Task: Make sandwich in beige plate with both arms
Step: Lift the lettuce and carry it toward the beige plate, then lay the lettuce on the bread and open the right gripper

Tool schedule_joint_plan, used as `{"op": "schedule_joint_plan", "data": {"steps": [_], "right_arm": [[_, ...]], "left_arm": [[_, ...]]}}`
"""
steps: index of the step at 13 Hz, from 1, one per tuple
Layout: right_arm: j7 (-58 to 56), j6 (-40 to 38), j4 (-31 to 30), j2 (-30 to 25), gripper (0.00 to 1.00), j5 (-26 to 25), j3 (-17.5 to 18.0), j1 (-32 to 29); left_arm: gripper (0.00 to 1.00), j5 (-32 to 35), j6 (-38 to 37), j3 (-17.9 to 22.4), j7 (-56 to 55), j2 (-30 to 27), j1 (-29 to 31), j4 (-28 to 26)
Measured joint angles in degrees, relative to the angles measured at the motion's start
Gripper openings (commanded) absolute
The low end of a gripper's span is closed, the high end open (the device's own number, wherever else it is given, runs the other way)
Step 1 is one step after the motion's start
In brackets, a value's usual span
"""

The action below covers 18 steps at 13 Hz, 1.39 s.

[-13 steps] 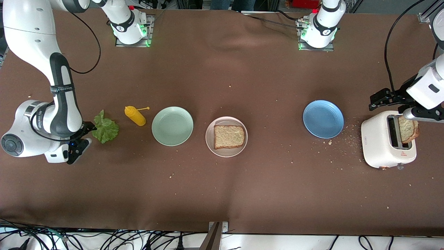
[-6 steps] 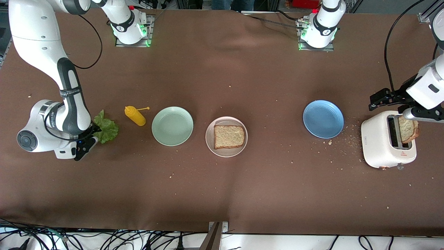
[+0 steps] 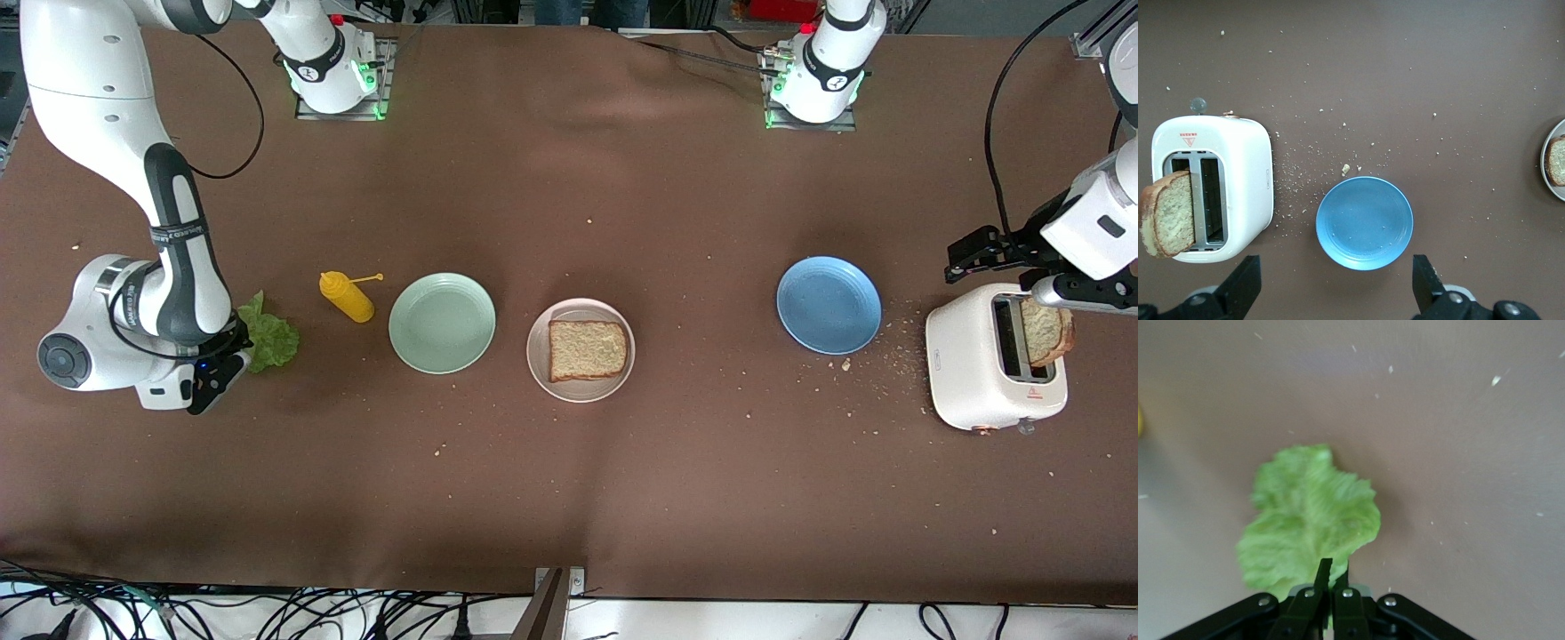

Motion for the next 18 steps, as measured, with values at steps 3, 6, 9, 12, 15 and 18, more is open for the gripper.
{"op": "schedule_joint_plan", "data": {"steps": [3,6,9,12,15,18], "right_arm": [[1.82,-13.23,8.12,-1.67,0.00,0.00,-0.01,0.18],[6.52,-28.70,16.20,-2.22,0.00,0.45,0.03,0.44],[16.05,-41.88,22.46,-2.36,0.00,5.17,0.18,1.56],[28.53,-45.79,24.85,-2.46,0.00,12.39,0.40,5.43],[43.05,-44.10,25.48,-2.55,0.00,20.74,0.53,10.09],[56.18,-36.50,25.43,-2.28,0.00,27.39,0.61,14.50]], "left_arm": [[1.00,0.00,0.00,-0.02,0.00,0.00,-0.01,0.00],[1.00,-0.01,0.00,-0.03,0.00,0.01,-0.01,0.00],[1.00,-0.01,0.00,-0.03,0.00,0.01,-0.02,0.00],[1.00,-0.01,0.00,-0.03,0.00,0.01,-0.02,0.00],[1.00,-0.01,0.00,-0.04,0.00,0.02,-0.02,0.00],[1.00,-0.01,0.00,-0.04,0.00,0.02,-0.02,0.00]]}}
